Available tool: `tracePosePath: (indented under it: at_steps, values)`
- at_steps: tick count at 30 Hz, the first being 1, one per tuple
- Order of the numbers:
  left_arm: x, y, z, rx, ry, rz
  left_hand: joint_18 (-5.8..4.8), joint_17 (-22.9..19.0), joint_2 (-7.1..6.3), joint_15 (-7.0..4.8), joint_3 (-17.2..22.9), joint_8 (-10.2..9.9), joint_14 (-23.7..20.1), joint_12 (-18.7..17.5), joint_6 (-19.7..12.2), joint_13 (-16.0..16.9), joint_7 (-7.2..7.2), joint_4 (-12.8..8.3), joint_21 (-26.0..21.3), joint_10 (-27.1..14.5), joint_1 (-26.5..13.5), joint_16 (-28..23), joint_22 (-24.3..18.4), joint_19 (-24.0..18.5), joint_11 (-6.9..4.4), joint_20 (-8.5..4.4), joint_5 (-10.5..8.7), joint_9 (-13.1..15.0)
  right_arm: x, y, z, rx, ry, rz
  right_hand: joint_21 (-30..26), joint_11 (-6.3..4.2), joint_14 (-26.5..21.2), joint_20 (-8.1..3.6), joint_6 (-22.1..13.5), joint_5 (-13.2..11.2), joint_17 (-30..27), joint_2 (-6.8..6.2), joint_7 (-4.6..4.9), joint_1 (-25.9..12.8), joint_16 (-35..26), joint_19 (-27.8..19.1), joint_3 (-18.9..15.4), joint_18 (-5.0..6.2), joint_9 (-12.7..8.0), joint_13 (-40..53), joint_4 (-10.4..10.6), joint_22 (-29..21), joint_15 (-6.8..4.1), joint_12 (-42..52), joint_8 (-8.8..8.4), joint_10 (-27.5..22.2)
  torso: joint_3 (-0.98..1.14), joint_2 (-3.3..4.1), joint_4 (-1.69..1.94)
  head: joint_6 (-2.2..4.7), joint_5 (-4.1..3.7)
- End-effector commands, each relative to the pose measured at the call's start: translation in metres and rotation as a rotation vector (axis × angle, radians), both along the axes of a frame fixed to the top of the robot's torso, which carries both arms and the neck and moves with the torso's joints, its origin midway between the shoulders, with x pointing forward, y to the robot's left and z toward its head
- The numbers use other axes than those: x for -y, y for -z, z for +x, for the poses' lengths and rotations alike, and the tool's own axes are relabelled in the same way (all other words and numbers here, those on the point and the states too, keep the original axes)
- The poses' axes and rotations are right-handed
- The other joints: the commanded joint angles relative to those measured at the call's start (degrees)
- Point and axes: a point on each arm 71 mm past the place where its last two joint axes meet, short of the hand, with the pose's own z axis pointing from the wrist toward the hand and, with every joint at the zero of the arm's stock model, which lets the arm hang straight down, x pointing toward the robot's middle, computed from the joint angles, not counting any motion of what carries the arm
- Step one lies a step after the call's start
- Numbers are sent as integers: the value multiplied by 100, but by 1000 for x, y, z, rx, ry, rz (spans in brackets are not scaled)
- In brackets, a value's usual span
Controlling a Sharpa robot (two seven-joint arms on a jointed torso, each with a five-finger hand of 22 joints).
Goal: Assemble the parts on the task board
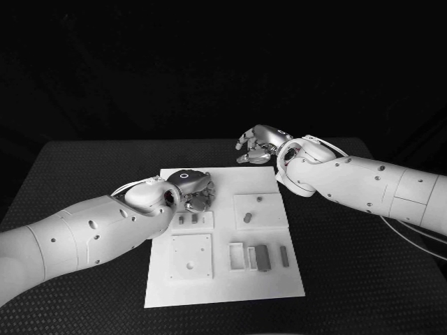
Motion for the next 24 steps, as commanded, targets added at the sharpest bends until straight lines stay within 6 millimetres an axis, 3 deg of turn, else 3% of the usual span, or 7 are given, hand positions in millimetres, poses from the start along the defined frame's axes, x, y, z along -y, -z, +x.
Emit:
tracePosePath:
  at_steps: [1,24]
  values:
    - [-8,19,-2,-64,-23,113,421,5,4,10,26,25,37,20,21,-9,-7,3,26,55,46,28,120,38,14,4,-2,-9,-2,0,0,-3,-14,-2,-32,12,-22,-35,-30,18,8,15,81,-52,-39,-6,5,179,-9,-7,43,102,9,33,-37,-28,2,1,-2,-5,1]
    - [-7,27,-5,-79,-2,183,413,-2,41,-1,37,67,70,10,70,2,-28,16,39,92,26,31,117,58,1,-9,-3,-24,-2,0,-1,-3,-15,0,-34,12,-22,-36,-30,18,9,15,81,-60,-40,-5,6,179,-10,-8,52,102,9,35,-37,-27,5,0,-1,-39,-23]
